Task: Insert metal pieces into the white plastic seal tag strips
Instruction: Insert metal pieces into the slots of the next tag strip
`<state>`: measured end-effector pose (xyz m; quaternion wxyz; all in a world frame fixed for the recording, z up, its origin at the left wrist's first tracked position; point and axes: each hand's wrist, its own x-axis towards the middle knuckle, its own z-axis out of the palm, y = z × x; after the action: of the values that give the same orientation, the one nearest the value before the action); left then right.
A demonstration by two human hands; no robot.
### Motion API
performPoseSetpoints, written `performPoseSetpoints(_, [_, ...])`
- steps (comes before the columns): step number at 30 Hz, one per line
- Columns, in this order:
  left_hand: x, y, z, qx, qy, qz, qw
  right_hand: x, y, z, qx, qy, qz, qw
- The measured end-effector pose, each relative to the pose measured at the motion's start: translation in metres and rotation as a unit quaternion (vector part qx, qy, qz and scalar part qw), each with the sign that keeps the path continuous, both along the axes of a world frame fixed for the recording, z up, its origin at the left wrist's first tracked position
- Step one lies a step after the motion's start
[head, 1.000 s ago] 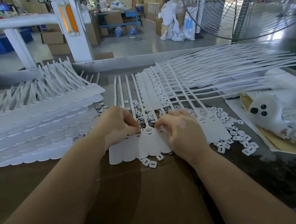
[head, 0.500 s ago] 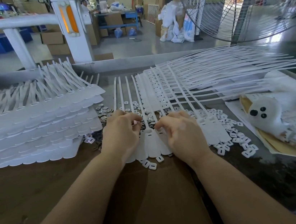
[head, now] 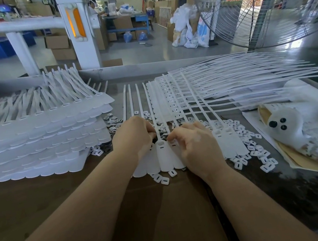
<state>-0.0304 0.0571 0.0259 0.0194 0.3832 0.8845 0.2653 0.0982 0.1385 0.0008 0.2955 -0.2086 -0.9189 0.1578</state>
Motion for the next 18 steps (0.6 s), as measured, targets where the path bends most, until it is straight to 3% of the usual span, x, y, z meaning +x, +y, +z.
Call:
performPoseSetpoints(9, [-0.005, -0.005, -0.007, 0.106, -0.037, 0.022, 0.993, 0.0, 0.0, 0.0, -0.003, 0.004, 0.003, 1.0])
performPoseSetpoints(18, [0.014, -0.019, -0.015, 0.127, -0.057, -0.062, 0.988, 0.001, -0.002, 0.001, -0.004, 0.003, 0.001, 1.0])
